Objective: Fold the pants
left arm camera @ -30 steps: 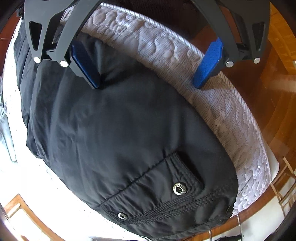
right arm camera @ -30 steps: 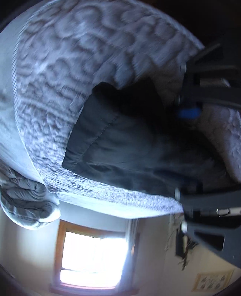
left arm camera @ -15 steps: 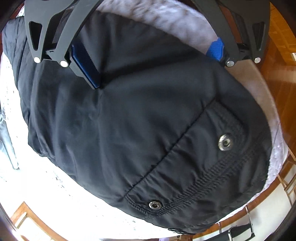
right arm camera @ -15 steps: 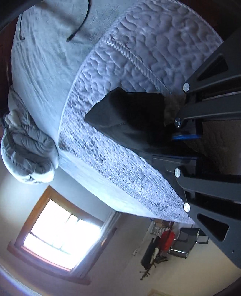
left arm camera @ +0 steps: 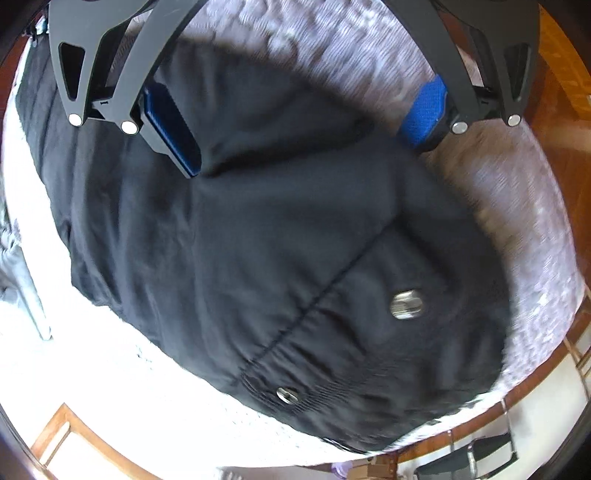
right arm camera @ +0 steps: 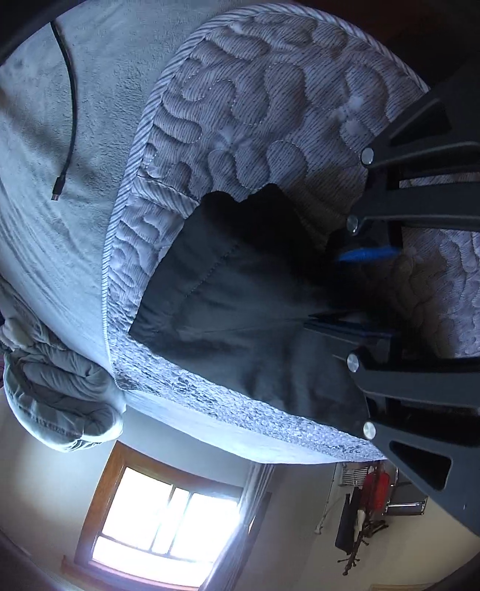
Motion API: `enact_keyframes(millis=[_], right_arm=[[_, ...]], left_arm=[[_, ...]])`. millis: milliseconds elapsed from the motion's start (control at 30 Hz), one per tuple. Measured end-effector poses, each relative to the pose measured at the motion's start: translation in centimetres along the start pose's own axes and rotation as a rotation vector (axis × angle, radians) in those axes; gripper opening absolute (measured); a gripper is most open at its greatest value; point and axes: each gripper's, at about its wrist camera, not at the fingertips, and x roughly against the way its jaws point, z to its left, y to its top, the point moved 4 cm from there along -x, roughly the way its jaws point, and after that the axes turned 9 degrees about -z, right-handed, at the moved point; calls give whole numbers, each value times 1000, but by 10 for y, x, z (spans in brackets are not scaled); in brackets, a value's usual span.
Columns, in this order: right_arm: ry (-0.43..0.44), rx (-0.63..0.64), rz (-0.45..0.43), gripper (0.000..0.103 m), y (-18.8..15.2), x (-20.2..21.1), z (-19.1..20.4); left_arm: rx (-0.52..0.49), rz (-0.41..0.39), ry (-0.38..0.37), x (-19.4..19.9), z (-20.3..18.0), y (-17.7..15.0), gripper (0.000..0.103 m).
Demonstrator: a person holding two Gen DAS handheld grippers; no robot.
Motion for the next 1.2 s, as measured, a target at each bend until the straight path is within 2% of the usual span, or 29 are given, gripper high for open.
enact_keyframes(millis=[33, 67, 133, 200, 400, 467, 533, 600, 767, 833, 867, 933, 1033, 1200], right_arm=[[0, -18, -16, 69, 0, 5, -2], [6, -42, -42, 71, 1, 11, -5], [32, -97, -72, 72, 2, 20, -12], [43, -150, -84, 78, 4, 26, -20], [51, -188, -71, 78, -1, 21, -33], [62, -196, -76, 78, -4, 16, -35], [69, -197, -77, 78, -5, 9, -31], [71, -198, -80, 78, -1, 2, -29], [73, -203, -86, 78, 7, -9, -26], [68, -199, -89, 62, 10, -12, -25], [68, -201, -88, 59, 10, -13, -26], [85, -203, -89, 38, 12, -14, -26], [142, -189, -103, 25, 15, -6, -21], [200, -75, -130, 21, 25, 17, 11]], left_arm=[[8, -3, -6, 5, 3, -1, 100], [15, -7, -9, 1, 9, 9, 100], [26, -21, -8, 12, 20, 8, 100], [30, -28, -12, 23, 29, 5, 100], [27, -19, -37, 37, 39, -6, 100], [20, -8, -51, 35, 25, -13, 100], [11, -2, -63, 52, 14, -33, 100], [-6, -1, -74, 49, 2, -33, 100], [-33, -2, -95, 78, -30, -48, 100], [-36, -1, -99, 77, -31, -46, 100], [-39, 0, -98, 76, -31, -46, 100], [-43, 5, -99, 74, -31, -46, 100], [-39, 11, -101, 73, -30, -47, 100], [-40, 12, -106, 74, -33, -48, 100]])
